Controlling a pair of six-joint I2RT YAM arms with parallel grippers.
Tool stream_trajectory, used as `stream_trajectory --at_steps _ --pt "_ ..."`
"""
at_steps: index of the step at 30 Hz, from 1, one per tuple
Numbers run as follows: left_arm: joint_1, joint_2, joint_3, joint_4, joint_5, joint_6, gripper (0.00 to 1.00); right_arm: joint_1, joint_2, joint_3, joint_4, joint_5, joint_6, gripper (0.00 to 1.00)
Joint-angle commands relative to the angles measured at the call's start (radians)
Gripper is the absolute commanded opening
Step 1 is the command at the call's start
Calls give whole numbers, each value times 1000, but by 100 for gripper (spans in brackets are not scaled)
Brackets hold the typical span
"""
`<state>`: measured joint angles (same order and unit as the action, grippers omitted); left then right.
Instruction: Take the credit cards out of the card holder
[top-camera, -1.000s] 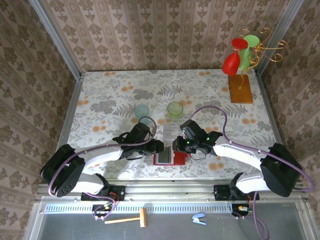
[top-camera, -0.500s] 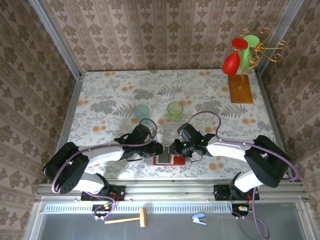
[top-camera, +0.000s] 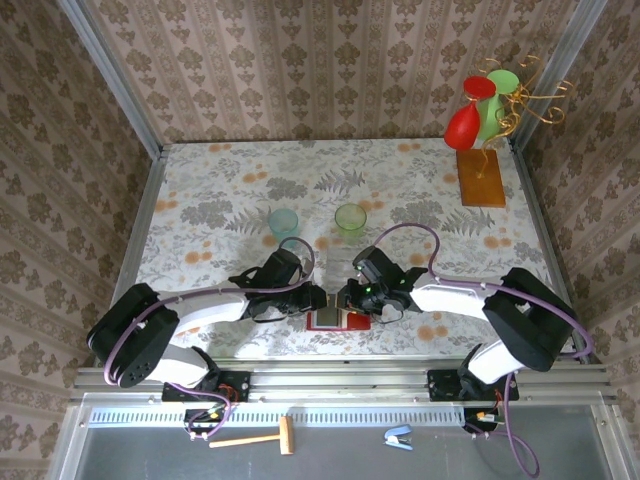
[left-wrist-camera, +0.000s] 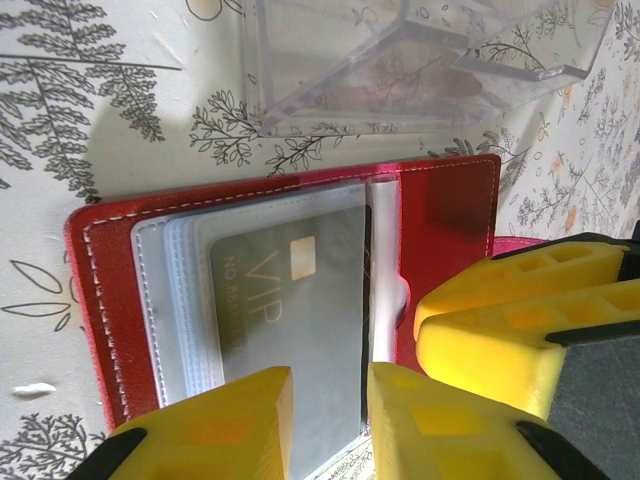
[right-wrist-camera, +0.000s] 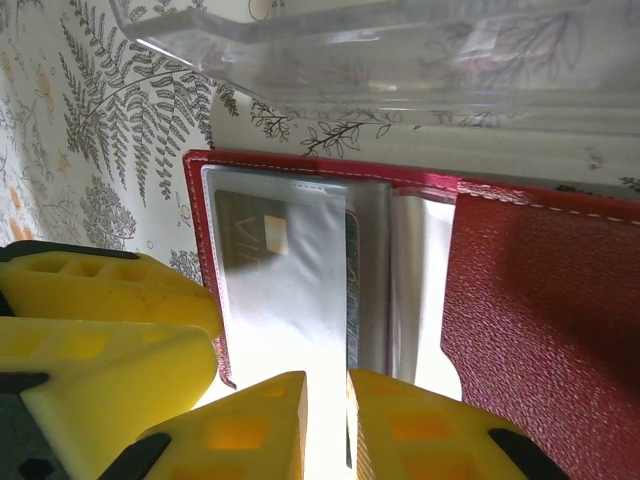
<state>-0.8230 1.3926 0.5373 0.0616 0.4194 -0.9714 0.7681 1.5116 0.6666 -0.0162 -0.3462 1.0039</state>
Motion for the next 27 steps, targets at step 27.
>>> stream_trajectory --at_steps 27 --pt "6 9 -36 -3 -8 -18 26 -1 49 42 -70 19 -20 23"
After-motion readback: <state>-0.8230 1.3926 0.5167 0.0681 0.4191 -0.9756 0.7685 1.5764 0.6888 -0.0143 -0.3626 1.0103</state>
